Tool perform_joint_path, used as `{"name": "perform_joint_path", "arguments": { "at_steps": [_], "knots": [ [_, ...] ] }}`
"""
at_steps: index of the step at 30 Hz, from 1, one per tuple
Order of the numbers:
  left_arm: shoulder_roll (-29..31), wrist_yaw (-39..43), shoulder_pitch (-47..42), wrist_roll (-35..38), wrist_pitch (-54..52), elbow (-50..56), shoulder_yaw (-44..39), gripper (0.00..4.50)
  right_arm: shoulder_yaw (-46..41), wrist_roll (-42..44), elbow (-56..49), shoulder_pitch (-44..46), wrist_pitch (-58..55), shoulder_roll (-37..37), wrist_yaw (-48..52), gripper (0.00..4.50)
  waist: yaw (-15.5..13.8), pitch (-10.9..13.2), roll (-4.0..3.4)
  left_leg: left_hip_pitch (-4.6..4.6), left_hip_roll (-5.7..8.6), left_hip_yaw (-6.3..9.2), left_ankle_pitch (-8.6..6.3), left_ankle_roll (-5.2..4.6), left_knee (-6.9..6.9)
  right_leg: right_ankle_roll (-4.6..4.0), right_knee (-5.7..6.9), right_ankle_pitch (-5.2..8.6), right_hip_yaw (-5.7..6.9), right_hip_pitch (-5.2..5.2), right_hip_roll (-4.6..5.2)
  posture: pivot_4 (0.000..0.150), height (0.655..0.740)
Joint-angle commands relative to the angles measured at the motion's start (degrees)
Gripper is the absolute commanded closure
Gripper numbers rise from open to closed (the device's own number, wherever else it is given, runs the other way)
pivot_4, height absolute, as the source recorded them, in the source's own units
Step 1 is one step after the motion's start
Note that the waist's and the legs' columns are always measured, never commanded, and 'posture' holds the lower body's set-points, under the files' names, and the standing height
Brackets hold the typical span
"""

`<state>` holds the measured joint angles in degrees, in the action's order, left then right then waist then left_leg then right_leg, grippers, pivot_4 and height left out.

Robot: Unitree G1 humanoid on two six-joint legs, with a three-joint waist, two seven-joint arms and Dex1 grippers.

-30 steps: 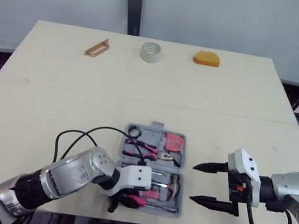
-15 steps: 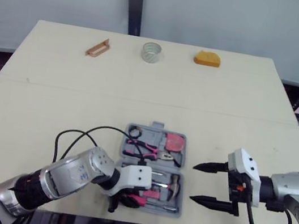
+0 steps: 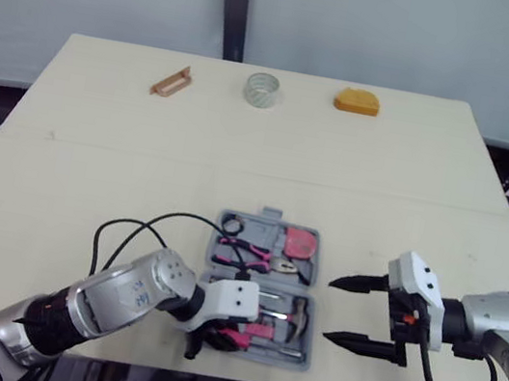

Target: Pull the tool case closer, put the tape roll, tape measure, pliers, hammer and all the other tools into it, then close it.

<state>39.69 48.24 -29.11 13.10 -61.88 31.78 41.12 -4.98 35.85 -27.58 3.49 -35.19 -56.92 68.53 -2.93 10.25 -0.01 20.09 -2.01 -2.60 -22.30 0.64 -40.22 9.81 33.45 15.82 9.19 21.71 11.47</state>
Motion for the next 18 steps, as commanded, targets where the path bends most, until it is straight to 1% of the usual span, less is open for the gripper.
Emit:
{"name": "perform_joint_path", "arguments": {
  "at_steps": [1, 6, 8, 11, 12, 18],
  "knots": [
    [0.4, -0.3, -1.0, -0.8, 0.6, 1.9, 0.1, 3.85, -1.0, 0.7, -0.6, 0.3, 0.7, 0.2, -0.1, 0.00, 0.0, 0.0, 0.00, 0.00, 0.00, 0.00, 0.00, 0.00, 0.00, 0.00, 0.00, 0.00, 0.00, 0.00, 0.00, 0.150, 0.7400],
    [0.3, -0.3, -1.0, -0.9, 0.7, 1.8, 0.3, 3.85, -0.8, 0.5, -0.5, 0.4, 0.9, 0.4, -0.2, 0.00, 0.0, 0.0, 0.00, 0.00, 0.00, 0.00, 0.00, 0.00, 0.00, 0.00, 0.01, 0.00, 0.00, 0.00, 0.00, 0.150, 0.7400],
    [0.3, -0.3, -1.0, -0.9, 0.9, 1.8, 0.4, 2.82, -0.8, 0.5, -0.4, 0.4, 0.9, 0.5, -0.1, 0.00, 0.0, 0.0, 0.00, 0.00, 0.00, 0.00, 0.00, 0.00, 0.00, 0.00, 0.01, 0.00, 0.00, 0.00, 0.00, 0.150, 0.7400],
    [0.3, -0.2, -1.1, -1.0, 1.1, 1.7, 0.4, 1.58, -0.9, 0.6, -0.5, 0.4, 0.8, 0.5, -0.1, 0.00, -0.1, 0.0, 0.00, 0.01, 0.01, 0.00, 0.00, 0.00, -0.03, 0.00, 0.02, 0.00, -0.01, 0.00, 0.00, 0.150, 0.7400],
    [0.3, -0.2, -1.1, -0.9, 1.1, 1.7, 0.3, 1.02, -0.9, 0.6, -0.5, 0.4, 0.8, 0.5, 0.0, 0.00, -0.1, 0.0, 0.00, 0.00, 0.00, 0.00, 0.00, 0.00, -0.04, 0.00, 0.02, 0.00, -0.02, -0.01, 0.00, 0.150, 0.7400],
    [0.2, -0.2, -1.2, 0.5, -0.7, 3.1, -1.3, 1.02, -1.2, 1.0, -0.6, 0.1, 0.5, 0.3, 0.1, 0.00, -0.1, 0.0, 0.00, 0.01, 0.00, 0.02, 0.00, 0.00, -0.05, 0.00, 0.03, 0.00, -0.01, -0.01, 0.00, 0.150, 0.7400]
  ]
}}
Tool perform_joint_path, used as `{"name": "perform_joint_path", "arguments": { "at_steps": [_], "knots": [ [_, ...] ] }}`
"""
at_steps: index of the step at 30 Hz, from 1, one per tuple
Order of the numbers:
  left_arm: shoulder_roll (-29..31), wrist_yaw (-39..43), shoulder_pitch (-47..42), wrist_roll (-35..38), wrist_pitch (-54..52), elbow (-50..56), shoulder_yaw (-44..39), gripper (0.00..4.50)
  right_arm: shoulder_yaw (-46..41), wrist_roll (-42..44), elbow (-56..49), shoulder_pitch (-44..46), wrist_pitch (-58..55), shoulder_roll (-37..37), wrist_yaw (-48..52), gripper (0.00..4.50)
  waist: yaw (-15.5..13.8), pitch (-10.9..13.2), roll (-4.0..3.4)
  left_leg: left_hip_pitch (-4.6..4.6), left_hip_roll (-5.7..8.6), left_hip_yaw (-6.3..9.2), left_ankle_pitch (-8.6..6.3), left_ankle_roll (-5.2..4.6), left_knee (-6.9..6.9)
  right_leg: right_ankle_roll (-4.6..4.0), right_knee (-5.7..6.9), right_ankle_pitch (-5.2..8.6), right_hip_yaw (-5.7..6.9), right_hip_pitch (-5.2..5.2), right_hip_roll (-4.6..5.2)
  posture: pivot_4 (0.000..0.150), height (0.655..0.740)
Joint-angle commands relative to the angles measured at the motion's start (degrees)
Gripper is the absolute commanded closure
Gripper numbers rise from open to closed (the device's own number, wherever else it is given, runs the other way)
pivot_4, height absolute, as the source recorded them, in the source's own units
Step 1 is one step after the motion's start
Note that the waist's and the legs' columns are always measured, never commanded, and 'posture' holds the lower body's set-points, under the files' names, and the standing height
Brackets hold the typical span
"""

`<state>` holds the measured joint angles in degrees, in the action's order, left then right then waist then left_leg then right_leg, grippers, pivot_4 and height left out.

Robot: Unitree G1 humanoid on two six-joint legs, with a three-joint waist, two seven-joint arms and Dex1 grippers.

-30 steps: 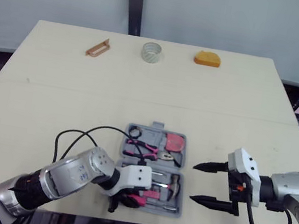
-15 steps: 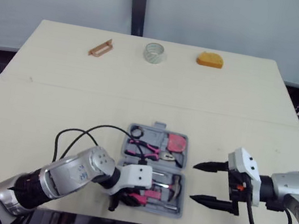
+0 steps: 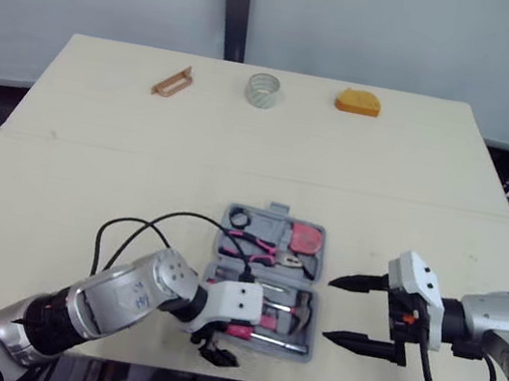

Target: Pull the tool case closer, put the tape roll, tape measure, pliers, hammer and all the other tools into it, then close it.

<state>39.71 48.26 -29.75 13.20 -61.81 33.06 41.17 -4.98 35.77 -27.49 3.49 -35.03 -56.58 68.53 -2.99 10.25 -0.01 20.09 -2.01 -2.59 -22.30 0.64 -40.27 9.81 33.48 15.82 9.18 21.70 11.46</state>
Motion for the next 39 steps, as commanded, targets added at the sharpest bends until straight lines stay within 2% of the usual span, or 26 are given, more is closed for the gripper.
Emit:
{"name": "perform_joint_path", "arguments": {
  "at_steps": [1, 8, 12, 16, 18, 19, 21, 26, 39],
  "knots": [
    [0.2, -0.2, -0.7, 0.8, -1.3, 2.3, -1.7, 1.02, -1.2, 1.1, -0.7, 0.1, 0.3, 0.0, 0.2, 0.00, 0.0, 0.0, 0.00, 0.00, 0.00, 0.00, 0.00, 0.00, 0.00, 0.00, 0.00, 0.00, 0.00, 0.00, 0.00, 0.150, 0.7400],
    [2.7, 1.5, -1.2, 5.5, -5.6, 5.5, -8.0, 1.02, -1.2, 1.3, -0.6, 0.3, 0.2, -0.2, 0.6, 0.00, 0.1, 0.0, 0.00, 0.01, 0.00, 0.03, 0.00, 0.00, 0.00, 0.00, 0.00, 0.00, 0.00, 0.00, 0.00, 0.150, 0.7400],
    [4.9, 2.4, -0.6, 7.1, -4.2, 4.0, -12.5, 1.02, -1.4, 1.6, -0.6, 0.4, 0.1, -0.2, 0.5, 0.00, 0.0, 0.0, 0.00, 0.01, 0.00, 0.03, 0.00, 0.00, 0.00, 0.00, 0.00, 0.00, 0.01, 0.00, 0.00, 0.150, 0.7400],
    [4.0, 5.6, 7.1, 7.5, 13.9, -2.0, -18.4, 1.02, -1.5, 1.8, -0.8, 0.1, 0.0, -0.2, 0.4, 0.00, 0.1, 0.0, -0.01, 0.00, 0.00, 0.04, 0.00, 0.00, 0.04, 0.00, -0.03, 0.00, 0.01, 0.00, 0.00, 0.150, 0.7400],
    [3.5, 7.1, 10.6, 6.5, 21.3, -4.4, -18.6, 1.02, -1.5, 1.7, -0.7, 0.2, 0.0, -0.2, 0.3, 0.00, 0.2, 0.0, -0.01, 0.01, 0.00, 0.04, 0.00, 0.00, 0.04, 0.00, -0.04, 0.00, 0.03, 0.01, -0.01, 0.150, 0.7400],
    [1.5, 7.3, 12.1, 8.1, 22.9, -5.2, -19.8, 1.02, -1.4, 1.7, -0.7, 0.2, 0.0, -0.2, 0.2, 0.00, 0.2, 0.0, -0.01, 0.01, 0.00, 0.04, 0.00, 0.00, 0.04, 0.00, -0.03, 0.00, 0.03, 0.01, -0.01, 0.150, 0.7400],
    [-1.7, 7.7, 14.5, 10.3, 25.7, -6.3, -21.3, 1.87, -1.5, 1.7, -0.7, 0.2, 0.0, -0.2, 0.2, 0.00, 0.0, 0.0, -0.01, 0.01, 0.01, 0.01, 0.00, 0.00, 0.04, 0.00, -0.04, 0.00, 0.01, 0.01, 0.00, 0.150, 0.7400],
    [-4.9, 7.6, 18.2, 5.6, 35.5, -11.5, -19.1, 4.36, -1.6, 1.8, -1.1, -0.3, -0.1, -0.2, -0.3, 0.00, 0.0, 0.0, -0.02, 0.03, 0.02, 0.09, 0.00, 0.00, -0.05, 0.00, 0.00, 0.00, 0.01, 0.00, -0.01, 0.150, 0.7400],
    [-4.1, 8.8, 22.4, -2.0, 43.3, -18.0, -16.8, 4.44, -1.9, 1.8, -1.0, -0.7, -0.3, -0.4, -0.5, 0.00, 0.1, 0.0, -0.02, 0.02, 0.01, 0.08, 0.00, 0.00, -0.02, 0.00, 0.00, 0.00, 0.01, 0.00, -0.01, 0.150, 0.7400]
  ]
}}
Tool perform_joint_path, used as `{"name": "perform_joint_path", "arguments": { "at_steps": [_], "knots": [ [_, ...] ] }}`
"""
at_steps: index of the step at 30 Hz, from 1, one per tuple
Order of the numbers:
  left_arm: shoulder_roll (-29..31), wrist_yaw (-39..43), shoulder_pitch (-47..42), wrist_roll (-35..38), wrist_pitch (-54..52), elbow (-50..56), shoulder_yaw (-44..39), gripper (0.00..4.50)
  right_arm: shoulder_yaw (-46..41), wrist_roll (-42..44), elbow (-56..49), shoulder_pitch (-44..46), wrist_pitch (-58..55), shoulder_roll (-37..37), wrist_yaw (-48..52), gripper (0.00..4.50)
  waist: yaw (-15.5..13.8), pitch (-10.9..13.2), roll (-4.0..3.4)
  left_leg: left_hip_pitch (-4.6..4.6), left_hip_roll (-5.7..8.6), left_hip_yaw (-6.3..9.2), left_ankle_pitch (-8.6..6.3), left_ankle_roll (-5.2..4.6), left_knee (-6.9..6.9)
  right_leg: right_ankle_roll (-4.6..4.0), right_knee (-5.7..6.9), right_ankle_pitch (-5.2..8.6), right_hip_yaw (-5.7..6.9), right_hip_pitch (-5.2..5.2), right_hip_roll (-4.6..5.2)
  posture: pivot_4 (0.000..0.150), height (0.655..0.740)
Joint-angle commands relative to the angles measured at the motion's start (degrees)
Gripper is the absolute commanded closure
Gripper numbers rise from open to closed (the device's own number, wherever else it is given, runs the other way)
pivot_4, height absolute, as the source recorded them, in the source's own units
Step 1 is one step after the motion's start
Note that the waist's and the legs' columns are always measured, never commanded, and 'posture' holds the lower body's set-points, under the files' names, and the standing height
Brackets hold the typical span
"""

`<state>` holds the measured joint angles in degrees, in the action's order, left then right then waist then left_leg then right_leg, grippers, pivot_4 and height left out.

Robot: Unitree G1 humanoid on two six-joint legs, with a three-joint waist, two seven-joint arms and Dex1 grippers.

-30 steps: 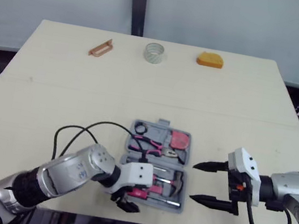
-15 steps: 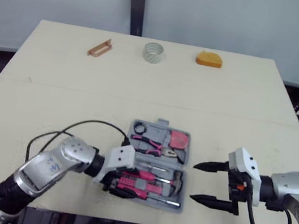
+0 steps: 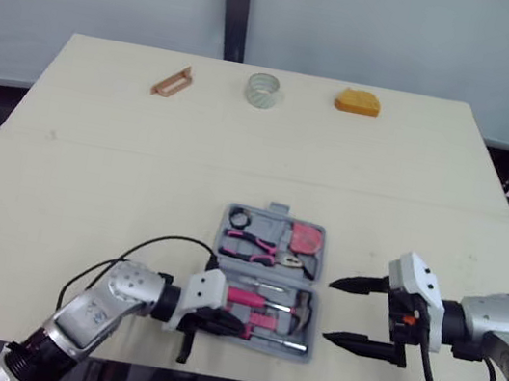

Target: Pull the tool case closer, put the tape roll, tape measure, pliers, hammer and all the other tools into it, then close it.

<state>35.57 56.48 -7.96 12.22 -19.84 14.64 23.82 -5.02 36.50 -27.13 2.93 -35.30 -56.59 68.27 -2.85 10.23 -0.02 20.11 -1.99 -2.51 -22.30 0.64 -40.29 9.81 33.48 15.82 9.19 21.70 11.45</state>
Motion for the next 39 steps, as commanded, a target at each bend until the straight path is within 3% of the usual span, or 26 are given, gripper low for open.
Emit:
{"name": "perform_joint_path", "arguments": {
  "at_steps": [1, 12, 39],
  "knots": [
    [0.0, 0.5, 0.7, -1.3, 1.5, 0.2, 0.6, 4.44, -1.9, 1.1, -1.4, -0.1, -0.1, -0.4, -0.2, 0.00, -0.1, 0.0, 0.00, 0.00, 0.00, 0.00, 0.00, 0.00, 0.00, 0.00, 0.00, 0.00, 0.00, 0.00, 0.00, 0.150, 0.7400],
    [-1.0, 0.4, 0.4, -1.6, 1.4, -0.6, -0.6, 4.44, -1.6, 1.2, -1.4, 0.3, -0.5, -0.4, -0.3, 0.00, 0.0, 0.0, 0.00, 0.00, 0.00, 0.00, 0.00, 0.00, 0.00, 0.00, 0.01, 0.00, 0.00, 0.00, 0.00, 0.150, 0.7400],
    [1.8, -0.5, 0.5, -15.4, 5.4, -7.8, 7.5, 4.44, -1.9, 0.8, -2.1, -0.3, -0.7, -0.5, -0.6, 0.00, 0.0, -0.5, -0.25, -0.34, 0.00, -0.04, 0.00, 0.00, 0.16, 0.00, -0.04, 0.00, -0.03, -0.27, 0.00, 0.150, 0.7400]
  ]
}}
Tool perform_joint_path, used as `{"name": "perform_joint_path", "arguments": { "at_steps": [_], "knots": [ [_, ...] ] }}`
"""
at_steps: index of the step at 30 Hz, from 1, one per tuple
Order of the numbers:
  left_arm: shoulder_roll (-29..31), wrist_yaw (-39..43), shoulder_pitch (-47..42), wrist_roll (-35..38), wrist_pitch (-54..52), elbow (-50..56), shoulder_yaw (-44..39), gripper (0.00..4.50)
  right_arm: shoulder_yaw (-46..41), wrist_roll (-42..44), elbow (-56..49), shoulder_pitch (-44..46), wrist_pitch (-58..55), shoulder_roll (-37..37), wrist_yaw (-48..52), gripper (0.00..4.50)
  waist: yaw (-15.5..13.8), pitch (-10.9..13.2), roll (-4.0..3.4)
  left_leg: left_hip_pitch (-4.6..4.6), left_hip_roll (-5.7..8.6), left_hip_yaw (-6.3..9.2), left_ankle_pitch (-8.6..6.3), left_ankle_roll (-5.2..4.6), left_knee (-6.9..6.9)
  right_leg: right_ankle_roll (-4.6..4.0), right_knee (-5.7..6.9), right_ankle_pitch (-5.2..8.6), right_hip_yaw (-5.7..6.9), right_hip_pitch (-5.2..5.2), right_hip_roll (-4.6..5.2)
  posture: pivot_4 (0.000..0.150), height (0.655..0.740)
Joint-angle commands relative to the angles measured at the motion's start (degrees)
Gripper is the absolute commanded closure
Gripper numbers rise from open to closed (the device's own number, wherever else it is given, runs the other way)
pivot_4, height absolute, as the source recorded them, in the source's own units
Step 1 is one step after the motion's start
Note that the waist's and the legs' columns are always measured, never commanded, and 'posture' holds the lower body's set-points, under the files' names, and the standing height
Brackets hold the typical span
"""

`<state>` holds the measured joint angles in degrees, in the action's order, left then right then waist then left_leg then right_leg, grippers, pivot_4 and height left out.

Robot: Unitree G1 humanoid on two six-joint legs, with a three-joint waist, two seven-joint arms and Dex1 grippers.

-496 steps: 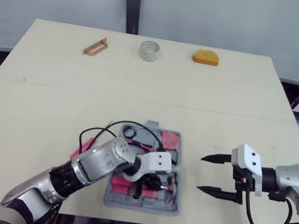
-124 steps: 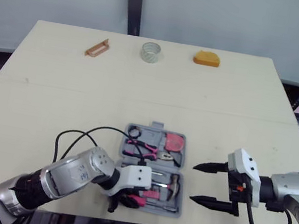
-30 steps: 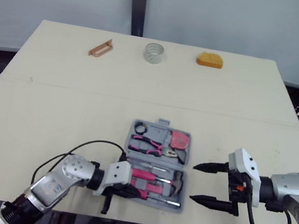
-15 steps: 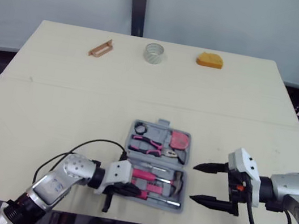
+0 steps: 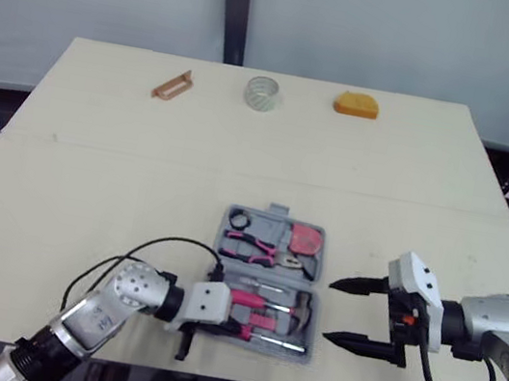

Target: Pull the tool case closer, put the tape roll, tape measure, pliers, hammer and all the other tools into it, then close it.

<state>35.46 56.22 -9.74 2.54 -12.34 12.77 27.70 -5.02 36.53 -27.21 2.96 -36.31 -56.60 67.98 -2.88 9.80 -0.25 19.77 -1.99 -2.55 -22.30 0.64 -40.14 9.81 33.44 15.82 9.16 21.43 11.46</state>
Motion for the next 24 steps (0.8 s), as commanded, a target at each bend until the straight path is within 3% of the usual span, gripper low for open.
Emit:
{"name": "perform_joint_path", "arguments": {
  "at_steps": [1, 6, 9, 17, 22, 24],
  "knots": [
    [2.0, -0.3, 2.3, -6.2, -1.9, -6.4, 3.9, 4.44, -1.9, 0.8, -2.0, -0.4, 0.3, -0.5, -0.3, 0.00, 0.0, -0.1, -0.06, -0.06, 0.00, -0.03, 0.00, 0.00, 0.05, 0.00, -0.01, 0.00, -0.02, -0.04, 0.00, 0.150, 0.7400],
    [1.4, -0.6, 2.7, -5.4, -1.6, -7.3, 3.5, 4.44, -1.9, 0.6, -1.9, -0.5, 0.5, -0.4, -0.5, 0.00, 0.0, -0.4, -0.27, -0.17, 0.00, -0.06, 0.00, 0.00, 0.10, 0.00, -0.03, 0.00, -0.04, -0.10, 0.00, 0.150, 0.7400],
    [0.6, 0.0, 2.0, -1.0, -3.9, -5.1, 0.3, 4.44, -2.0, 0.3, -0.7, -0.6, 1.0, 0.3, -1.0, 0.00, 0.1, -0.5, -0.31, -0.20, 0.00, -0.08, 0.00, 0.00, 0.11, 0.00, -0.03, 0.00, -0.06, -0.10, 0.00, 0.150, 0.7400],
    [5.1, 3.0, 1.7, 21.0, -21.2, 9.8, -19.4, 4.44, -4.3, -1.1, 6.6, -0.8, 2.5, 3.4, -4.8, 0.00, 0.9, -0.3, -0.29, -0.02, -0.03, -0.07, 0.00, 0.00, 0.12, 0.00, 0.01, 0.00, -0.05, 0.09, -0.01, 0.150, 0.7400],
    [7.6, -0.3, 2.1, 23.6, -23.0, 6.3, -30.6, 4.44, -4.7, -4.2, 12.2, -1.0, 5.4, 8.2, -9.9, 0.00, 1.3, -0.3, -0.28, 0.01, -0.02, -0.04, 0.00, 0.00, 0.12, 0.00, 0.00, 0.00, -0.03, 0.09, -0.01, 0.150, 0.7400],
    [7.8, -2.3, 2.3, 20.6, -20.0, 0.8, -31.9, 4.50, -3.3, -6.8, 14.5, -0.9, 7.2, 10.3, -12.2, 0.85, 1.5, -0.3, -0.30, -0.03, -0.02, -0.07, 0.00, 0.00, 0.16, 0.00, 0.00, 0.00, -0.04, 0.09, -0.02, 0.150, 0.7400]
  ]
}}
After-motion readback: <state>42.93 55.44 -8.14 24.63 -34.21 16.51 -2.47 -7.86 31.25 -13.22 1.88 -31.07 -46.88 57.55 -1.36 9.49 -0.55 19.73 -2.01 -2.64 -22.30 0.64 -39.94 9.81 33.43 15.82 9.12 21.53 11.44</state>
